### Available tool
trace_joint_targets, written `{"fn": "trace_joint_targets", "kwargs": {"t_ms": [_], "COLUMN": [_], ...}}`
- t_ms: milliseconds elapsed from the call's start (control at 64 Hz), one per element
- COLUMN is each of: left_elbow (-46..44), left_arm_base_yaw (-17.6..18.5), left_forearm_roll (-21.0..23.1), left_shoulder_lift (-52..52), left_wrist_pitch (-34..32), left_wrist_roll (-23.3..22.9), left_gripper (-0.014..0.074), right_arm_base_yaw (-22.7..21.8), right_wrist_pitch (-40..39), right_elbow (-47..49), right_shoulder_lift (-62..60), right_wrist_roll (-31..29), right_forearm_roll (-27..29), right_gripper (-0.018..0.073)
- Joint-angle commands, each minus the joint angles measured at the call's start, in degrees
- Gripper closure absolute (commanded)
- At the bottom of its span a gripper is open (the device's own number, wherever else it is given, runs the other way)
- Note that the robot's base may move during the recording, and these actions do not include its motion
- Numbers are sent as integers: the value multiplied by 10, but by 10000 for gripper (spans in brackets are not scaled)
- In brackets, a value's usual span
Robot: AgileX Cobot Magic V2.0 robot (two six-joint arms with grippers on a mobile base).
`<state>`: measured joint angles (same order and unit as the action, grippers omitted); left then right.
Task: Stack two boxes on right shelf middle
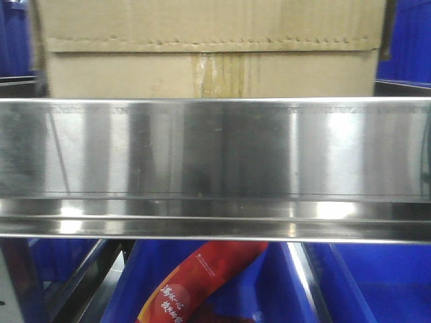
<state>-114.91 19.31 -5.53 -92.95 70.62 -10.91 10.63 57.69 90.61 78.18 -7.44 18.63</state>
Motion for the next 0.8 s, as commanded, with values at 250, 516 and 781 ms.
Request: {"fn": "trace_joint_targets", "kwargs": {"t_ms": [250,516,781], "left_elbow": [46,282,563], "left_arm_base_yaw": [-2,-2,-2], "left_forearm_roll": [2,-1,-2], "left_shoulder_lift": [112,276,468], "left_wrist_pitch": [-7,-133,-323], "left_wrist_roll": [23,23,23], "left_gripper": [533,708,708], "right_arm_base_yaw": [-2,-2,-2], "right_wrist_pitch": [-24,-111,-252], "right_elbow": [-38,-221,-481], "right_shoulder_lift": [-120,-245,-423], "right_wrist_roll": [-40,-70,-88], "right_forearm_roll": [-6,-8,-8], "right_gripper": [725,716,716]}}
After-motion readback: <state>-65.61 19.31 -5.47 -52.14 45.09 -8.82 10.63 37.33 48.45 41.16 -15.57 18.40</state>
